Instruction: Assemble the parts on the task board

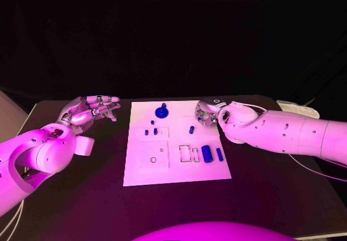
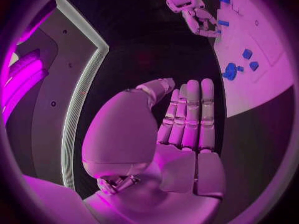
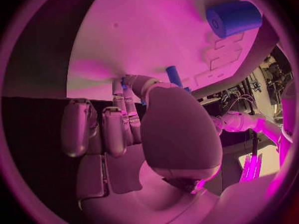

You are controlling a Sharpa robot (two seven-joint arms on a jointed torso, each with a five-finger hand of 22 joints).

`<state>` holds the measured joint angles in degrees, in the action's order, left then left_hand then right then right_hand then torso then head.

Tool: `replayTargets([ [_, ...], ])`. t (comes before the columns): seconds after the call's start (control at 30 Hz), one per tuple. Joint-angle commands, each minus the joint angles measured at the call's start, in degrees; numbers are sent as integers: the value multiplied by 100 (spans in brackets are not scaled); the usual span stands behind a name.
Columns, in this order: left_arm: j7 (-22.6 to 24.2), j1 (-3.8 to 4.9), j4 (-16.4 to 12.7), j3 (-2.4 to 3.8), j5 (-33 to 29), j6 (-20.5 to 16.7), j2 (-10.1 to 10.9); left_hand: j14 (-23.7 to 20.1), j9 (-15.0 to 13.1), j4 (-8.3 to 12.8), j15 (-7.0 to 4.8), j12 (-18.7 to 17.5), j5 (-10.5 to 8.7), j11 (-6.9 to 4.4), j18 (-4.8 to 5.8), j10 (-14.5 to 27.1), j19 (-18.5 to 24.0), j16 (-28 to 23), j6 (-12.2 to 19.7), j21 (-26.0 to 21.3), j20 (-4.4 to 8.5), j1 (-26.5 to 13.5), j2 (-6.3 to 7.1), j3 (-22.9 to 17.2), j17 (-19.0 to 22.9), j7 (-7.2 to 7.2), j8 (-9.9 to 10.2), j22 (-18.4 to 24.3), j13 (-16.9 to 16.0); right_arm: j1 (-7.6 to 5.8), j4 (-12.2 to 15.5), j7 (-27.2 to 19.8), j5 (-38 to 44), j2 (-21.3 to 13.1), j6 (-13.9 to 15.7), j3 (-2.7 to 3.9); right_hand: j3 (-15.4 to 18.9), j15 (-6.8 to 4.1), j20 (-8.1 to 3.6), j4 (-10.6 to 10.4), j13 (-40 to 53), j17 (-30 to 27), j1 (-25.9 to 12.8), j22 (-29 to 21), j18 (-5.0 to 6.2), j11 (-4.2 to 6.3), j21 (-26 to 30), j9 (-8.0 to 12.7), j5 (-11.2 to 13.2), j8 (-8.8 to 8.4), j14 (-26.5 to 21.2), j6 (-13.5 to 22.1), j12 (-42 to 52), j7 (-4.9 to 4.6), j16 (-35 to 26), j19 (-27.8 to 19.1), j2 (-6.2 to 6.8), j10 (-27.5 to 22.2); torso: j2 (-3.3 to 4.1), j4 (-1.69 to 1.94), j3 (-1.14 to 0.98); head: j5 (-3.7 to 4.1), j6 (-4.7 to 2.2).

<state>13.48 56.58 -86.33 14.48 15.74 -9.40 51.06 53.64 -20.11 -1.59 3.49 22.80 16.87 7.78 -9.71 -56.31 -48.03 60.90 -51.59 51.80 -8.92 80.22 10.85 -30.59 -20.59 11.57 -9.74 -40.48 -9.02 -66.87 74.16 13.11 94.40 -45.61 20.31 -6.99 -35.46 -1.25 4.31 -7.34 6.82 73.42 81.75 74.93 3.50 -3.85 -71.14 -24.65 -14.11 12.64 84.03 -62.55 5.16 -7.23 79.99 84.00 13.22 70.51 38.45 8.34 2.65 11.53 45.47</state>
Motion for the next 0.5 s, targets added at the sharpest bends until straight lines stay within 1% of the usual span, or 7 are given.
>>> replayTargets([
  [0.03,17,-5,-12,6,47,-13,-9,33,7,2,12,28,9,-2,-85,35,-42,-36,32,-21,-1,39,-22,30,5,12,18,5,2,52,78,18,40,1,312,-29,-134,6,7,53,0,-36,33,590,4,26,-41,-44,-91,31,268,2,-26,-6,-40,189,-130,76,-1,4,-1,4,-14],
  [0.17,5,-9,10,6,60,-39,-16,36,8,8,12,28,10,2,-85,49,-49,-42,36,-24,0,51,-22,32,9,17,17,7,4,54,134,58,10,-24,595,-26,-175,4,4,77,-6,-58,28,596,3,29,-48,-57,-100,38,265,1,-34,-6,-50,191,-129,96,-2,6,3,10,-25],
  [0.27,1,-11,37,6,65,-53,-20,35,9,11,14,26,11,5,-85,59,-50,-46,38,-25,-1,55,-20,33,11,18,17,9,6,54,179,90,-9,-49,752,-16,-213,3,1,99,-12,-63,21,601,2,29,-56,-69,-99,43,264,3,-45,-7,-51,193,-129,108,-3,2,0,9,-29],
  [0.5,-4,-12,69,6,68,-65,-29,34,9,17,15,26,14,8,-85,74,-54,-53,35,-27,-1,69,-24,32,15,21,11,10,9,21,319,133,-41,-140,934,23,-236,3,-1,113,-16,-61,9,619,-4,29,-88,-79,-84,49,265,2,-52,-9,-47,201,-126,120,-3,-8,4,10,-43],
])
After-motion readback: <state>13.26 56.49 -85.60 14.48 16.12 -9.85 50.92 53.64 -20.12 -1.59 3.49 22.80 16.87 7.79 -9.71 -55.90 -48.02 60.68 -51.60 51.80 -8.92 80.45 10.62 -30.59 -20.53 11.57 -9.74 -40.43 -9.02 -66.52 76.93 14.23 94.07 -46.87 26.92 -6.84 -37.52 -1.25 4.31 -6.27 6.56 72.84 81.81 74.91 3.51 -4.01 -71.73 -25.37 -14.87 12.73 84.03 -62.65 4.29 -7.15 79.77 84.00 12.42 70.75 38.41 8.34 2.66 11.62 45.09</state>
